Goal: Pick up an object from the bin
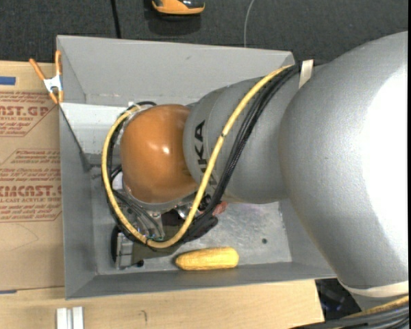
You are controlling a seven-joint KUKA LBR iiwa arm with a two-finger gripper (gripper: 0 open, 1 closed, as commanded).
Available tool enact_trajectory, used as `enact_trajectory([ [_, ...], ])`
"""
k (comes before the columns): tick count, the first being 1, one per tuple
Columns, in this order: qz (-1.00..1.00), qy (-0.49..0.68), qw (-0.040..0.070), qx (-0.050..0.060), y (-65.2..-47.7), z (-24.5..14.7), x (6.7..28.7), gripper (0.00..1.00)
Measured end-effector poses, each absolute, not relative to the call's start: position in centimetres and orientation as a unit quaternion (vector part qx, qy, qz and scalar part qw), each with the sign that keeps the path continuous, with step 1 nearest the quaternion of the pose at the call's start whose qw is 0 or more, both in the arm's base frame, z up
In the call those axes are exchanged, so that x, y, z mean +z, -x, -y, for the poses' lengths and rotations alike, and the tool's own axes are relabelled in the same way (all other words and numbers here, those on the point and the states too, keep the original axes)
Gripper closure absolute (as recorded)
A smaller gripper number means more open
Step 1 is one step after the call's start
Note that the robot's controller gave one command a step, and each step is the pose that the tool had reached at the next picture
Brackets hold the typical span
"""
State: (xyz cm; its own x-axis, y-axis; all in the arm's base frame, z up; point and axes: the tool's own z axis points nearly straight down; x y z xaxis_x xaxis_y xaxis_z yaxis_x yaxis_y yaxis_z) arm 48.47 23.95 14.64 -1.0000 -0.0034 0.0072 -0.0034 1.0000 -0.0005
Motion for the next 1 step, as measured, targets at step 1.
enact_trajectory([
  [1,1.000,-0.001,0.000,-0.001,-48.72,-23.85,15.07,0.00],
])
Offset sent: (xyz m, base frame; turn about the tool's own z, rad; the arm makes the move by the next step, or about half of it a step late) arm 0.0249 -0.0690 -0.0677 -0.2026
